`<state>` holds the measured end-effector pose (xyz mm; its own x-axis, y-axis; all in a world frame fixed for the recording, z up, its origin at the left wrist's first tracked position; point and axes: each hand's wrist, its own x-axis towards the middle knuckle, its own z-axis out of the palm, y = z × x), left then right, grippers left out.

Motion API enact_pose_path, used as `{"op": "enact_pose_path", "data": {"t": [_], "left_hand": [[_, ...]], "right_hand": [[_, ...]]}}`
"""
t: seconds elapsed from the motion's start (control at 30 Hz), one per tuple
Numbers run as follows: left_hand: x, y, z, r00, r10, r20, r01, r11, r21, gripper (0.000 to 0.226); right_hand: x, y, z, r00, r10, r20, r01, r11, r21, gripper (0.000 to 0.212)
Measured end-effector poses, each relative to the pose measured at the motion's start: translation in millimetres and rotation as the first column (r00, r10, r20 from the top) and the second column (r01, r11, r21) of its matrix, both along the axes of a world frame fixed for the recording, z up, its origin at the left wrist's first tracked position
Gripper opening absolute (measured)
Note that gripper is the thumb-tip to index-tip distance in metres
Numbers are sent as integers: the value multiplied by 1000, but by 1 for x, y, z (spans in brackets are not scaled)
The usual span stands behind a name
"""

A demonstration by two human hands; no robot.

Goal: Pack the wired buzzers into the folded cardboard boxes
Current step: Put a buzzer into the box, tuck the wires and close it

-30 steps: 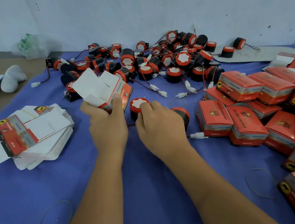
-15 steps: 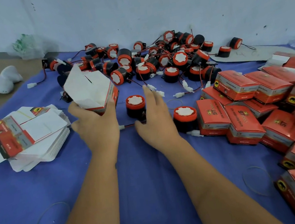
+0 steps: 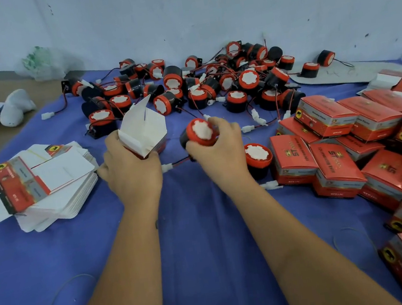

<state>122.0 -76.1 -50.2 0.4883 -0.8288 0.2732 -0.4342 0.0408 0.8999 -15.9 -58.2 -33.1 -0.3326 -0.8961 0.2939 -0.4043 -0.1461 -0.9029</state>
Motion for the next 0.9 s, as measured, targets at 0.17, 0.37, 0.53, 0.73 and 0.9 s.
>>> {"op": "enact_pose_path", "data": {"t": [0.17, 0.37, 0.53, 0.73, 0.9], "left_hand": [[0, 1, 0, 996, -90, -3, 90, 996, -5, 62], [-9, 5, 6, 937, -345, -58, 341, 938, -65, 59], [-9, 7, 3, 869, -492, -58, 491, 871, -26, 62], [-5, 7, 5, 793, -605, -72, 609, 792, 50, 60], [-1, 4, 3, 755, -651, -74, 655, 752, 69, 59]], "right_hand": [[-19, -13, 54, 917, -70, 393, 198, 934, -297, 54], [-21, 8, 75, 927, -376, 0, 262, 646, -717, 45], [2, 27, 30, 849, -294, -439, -33, 800, -599, 63], [-2, 25, 3, 760, 12, -650, -201, 955, -218, 66], [-3, 21, -3, 820, 111, -561, -255, 949, -185, 41]]}}
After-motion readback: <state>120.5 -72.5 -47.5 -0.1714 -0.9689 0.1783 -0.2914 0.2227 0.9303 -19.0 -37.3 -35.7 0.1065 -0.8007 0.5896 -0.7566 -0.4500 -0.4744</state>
